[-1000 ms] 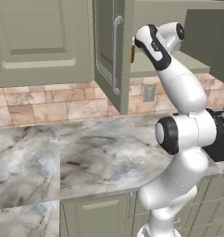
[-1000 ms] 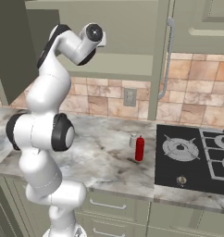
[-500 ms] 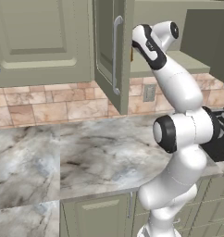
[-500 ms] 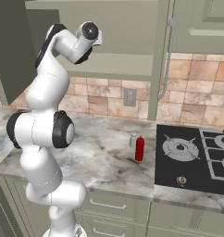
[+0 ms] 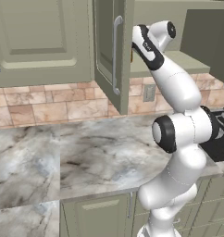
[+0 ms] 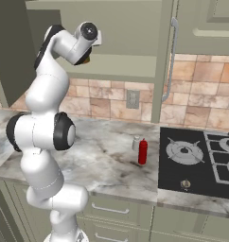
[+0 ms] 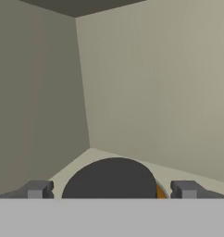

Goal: Collect the turmeric, ketchup, and shaker from the cabinet and place them next to the stove.

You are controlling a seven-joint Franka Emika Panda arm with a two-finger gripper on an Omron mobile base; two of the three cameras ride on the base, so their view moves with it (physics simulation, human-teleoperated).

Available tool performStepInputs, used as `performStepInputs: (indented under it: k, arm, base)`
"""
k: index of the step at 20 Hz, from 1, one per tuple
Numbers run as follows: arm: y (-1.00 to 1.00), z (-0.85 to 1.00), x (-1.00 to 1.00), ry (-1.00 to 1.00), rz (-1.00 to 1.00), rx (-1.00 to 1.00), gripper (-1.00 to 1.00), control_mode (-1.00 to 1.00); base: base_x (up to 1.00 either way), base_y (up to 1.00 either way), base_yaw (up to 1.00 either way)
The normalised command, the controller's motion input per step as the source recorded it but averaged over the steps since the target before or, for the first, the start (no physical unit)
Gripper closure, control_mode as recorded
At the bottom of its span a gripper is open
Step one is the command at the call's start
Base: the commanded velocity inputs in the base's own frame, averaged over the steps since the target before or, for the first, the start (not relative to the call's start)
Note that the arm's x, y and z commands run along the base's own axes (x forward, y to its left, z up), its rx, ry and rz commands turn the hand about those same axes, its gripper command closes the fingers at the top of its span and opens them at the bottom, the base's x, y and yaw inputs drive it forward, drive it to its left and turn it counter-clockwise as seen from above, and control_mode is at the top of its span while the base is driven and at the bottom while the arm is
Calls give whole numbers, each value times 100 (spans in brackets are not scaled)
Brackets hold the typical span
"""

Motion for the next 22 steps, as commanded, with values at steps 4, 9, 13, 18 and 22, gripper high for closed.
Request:
performStepInputs:
  k: [4, 9, 13, 18, 22]
  arm:
    - [10, -16, 3, 0, 0, 0, 100, -100]
    - [2, -14, 3, 0, 0, 0, 100, -100]
    - [0, -11, 4, 0, 0, 0, 100, -100]
    - [0, -2, 0, 0, 0, 0, 100, -100]
    - [0, 0, 0, 0, 0, 0, 100, -100]
  base:
    - [0, 0, 0]
    - [0, 0, 0]
    - [0, 0, 0]
    - [0, 0, 0]
    - [0, 0, 0]
